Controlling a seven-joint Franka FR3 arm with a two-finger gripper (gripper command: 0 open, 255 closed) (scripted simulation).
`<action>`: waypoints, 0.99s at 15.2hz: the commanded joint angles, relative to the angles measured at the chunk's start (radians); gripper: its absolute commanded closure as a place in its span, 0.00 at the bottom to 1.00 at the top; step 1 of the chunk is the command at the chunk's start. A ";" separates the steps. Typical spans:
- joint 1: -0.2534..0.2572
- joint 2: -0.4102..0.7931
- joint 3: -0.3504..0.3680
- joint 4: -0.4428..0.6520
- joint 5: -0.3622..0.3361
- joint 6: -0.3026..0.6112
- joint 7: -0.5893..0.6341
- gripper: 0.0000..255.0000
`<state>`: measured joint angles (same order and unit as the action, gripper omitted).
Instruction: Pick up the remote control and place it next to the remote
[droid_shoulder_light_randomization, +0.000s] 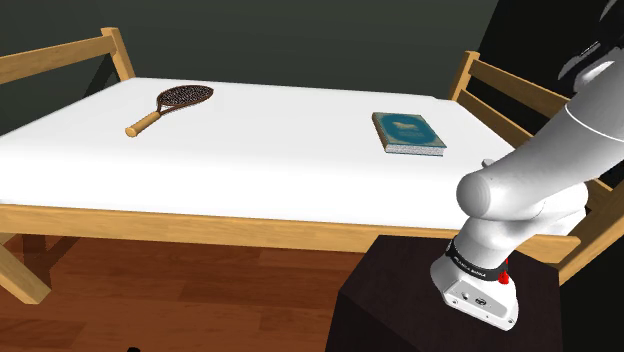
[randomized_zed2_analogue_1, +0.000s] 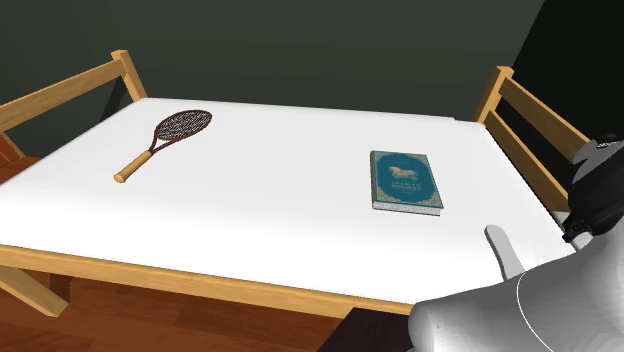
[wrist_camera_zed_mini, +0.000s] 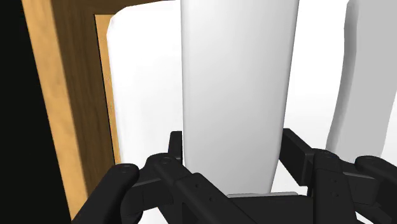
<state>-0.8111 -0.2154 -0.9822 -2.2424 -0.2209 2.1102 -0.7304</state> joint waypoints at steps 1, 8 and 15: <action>0.009 0.053 -0.054 0.041 0.045 0.002 -0.076 1.00; 0.027 0.135 -0.093 -0.011 0.119 0.105 -0.132 1.00; 0.053 0.260 -0.133 -0.054 0.261 0.208 -0.235 1.00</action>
<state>-0.7618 -0.0715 -1.1020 -2.2801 0.0137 2.3098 -0.9494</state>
